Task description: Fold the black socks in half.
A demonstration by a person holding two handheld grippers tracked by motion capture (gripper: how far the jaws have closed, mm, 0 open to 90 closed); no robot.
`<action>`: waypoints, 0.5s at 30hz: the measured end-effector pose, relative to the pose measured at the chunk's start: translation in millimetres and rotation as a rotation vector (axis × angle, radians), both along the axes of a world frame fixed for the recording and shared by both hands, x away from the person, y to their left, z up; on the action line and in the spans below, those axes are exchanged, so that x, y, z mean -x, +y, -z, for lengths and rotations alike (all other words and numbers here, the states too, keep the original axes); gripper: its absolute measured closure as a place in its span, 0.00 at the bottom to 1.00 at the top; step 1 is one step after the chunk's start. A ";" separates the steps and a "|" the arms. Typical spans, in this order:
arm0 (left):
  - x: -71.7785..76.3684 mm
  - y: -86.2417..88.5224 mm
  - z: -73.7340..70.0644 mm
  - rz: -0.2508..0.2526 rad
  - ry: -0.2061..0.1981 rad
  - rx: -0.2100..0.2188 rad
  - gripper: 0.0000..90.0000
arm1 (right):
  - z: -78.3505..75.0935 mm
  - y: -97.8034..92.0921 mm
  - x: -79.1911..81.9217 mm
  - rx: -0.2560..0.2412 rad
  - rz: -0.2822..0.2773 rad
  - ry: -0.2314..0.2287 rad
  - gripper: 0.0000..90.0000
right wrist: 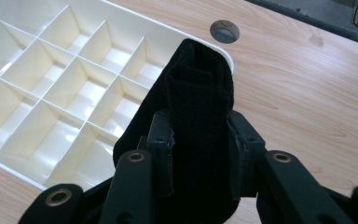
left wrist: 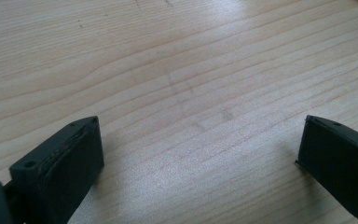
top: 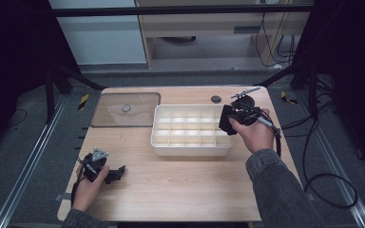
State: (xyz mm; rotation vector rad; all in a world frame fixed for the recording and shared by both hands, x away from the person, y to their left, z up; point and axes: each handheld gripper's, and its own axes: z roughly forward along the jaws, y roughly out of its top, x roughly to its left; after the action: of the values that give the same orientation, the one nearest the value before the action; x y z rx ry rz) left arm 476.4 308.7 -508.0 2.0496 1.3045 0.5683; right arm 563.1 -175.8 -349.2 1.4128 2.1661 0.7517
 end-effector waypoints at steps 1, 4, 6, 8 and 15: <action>0.0 0.0 0.0 0.000 0.000 0.000 0.00 | 1.7 0.8 -0.6 0.003 -0.004 0.001 0.74; 0.0 0.0 0.0 0.000 0.000 0.000 0.00 | 6.0 2.8 -1.7 0.014 -0.010 0.011 0.74; 0.1 0.0 0.0 -0.001 0.000 0.000 0.00 | 9.2 4.2 -2.2 0.019 -0.016 0.016 0.74; 0.2 -0.3 0.0 -0.003 0.001 0.002 0.00 | 11.4 5.1 -1.9 0.021 -0.021 0.017 0.74; -0.1 -1.6 -0.1 -0.007 0.003 0.005 0.00 | 22.2 6.7 0.1 0.033 -0.026 0.026 0.74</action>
State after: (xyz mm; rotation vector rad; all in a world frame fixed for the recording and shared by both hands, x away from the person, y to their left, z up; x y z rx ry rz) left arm 476.5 307.0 -508.0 2.0433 1.3143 0.5656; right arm 563.0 -169.1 -371.5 1.3874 2.2102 0.7080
